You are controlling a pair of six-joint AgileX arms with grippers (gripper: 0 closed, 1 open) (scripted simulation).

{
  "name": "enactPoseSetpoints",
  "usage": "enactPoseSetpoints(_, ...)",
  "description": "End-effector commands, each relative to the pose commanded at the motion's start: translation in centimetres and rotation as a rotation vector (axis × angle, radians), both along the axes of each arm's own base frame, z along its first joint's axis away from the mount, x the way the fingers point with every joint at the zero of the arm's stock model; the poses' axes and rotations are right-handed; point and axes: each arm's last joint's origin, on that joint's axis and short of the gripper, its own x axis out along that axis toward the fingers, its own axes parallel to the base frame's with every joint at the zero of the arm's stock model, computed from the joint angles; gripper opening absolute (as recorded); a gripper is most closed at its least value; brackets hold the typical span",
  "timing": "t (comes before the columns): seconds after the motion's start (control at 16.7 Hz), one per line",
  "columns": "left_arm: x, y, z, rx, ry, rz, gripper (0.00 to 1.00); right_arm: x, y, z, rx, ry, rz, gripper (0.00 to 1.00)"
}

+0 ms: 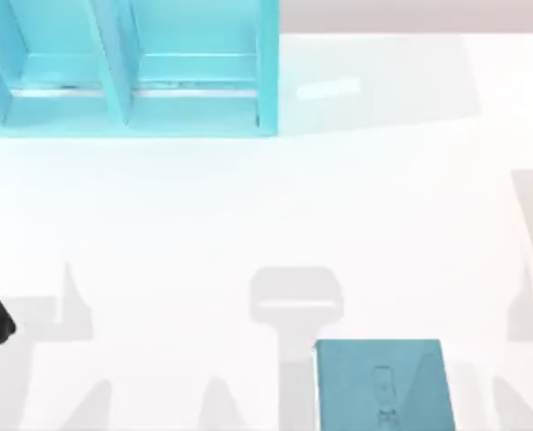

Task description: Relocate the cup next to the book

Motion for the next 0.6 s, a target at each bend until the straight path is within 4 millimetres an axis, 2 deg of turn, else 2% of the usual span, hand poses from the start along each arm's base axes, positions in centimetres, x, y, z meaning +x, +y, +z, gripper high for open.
enactPoseSetpoints(0.3, 0.0, 0.2, 0.5, 0.046, 0.033, 0.023, 1.00, 0.0, 0.0, 0.0, 0.000, 0.000, 0.000, 1.00)
enactPoseSetpoints(0.6, 0.2, 1.3, 3.4, 0.283, 0.166, 0.095, 1.00, 0.0, 0.0, 0.0, 0.000, 0.000, 0.000, 1.00)
